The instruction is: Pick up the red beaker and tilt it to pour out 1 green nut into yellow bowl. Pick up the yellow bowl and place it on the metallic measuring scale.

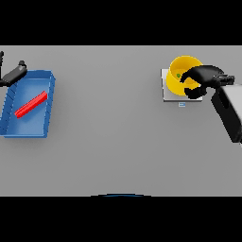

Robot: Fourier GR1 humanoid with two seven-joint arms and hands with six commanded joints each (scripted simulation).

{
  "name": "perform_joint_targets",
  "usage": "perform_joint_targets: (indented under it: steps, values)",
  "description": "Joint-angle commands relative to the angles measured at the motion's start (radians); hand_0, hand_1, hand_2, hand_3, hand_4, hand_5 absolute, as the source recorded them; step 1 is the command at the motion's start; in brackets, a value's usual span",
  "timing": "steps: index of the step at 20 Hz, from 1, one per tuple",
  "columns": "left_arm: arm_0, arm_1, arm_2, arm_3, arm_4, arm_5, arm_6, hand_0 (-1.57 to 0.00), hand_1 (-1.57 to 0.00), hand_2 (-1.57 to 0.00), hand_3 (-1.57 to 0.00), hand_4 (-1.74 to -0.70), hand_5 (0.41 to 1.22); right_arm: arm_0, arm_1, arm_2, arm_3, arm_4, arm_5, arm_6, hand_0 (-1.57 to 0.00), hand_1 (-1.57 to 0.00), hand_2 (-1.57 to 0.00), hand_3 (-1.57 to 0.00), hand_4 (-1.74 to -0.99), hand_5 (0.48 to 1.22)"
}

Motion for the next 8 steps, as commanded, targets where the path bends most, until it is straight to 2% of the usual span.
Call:
perform_joint_targets:
  steps: [1,4,8]
  values:
    - [-0.01,-0.007,-0.002,0.005,-0.001,-0.004,0.007,0.0,0.0,0.0,0.0,-0.85,0.771,0.002,0.005,0.006,0.004,0.006,-0.005,0.003,-0.24,-0.18,-0.26,-0.47,-1.471,0.836]
    - [-0.014,-0.005,-0.002,-0.001,-0.004,0.007,0.022,0.0,0.0,0.0,0.0,-0.85,0.774,-0.008,-0.004,0.014,0.031,0.021,-0.008,-0.021,-0.12,-0.09,-0.15,-0.36,-1.442,0.811]
    - [-0.014,-0.002,-0.004,-0.011,-0.007,0.013,0.025,0.0,0.0,0.0,0.0,-0.85,0.768,-0.002,-0.009,0.024,0.033,0.029,-0.01,-0.037,-0.05,-0.04,-0.06,-0.26,-1.414,0.796]
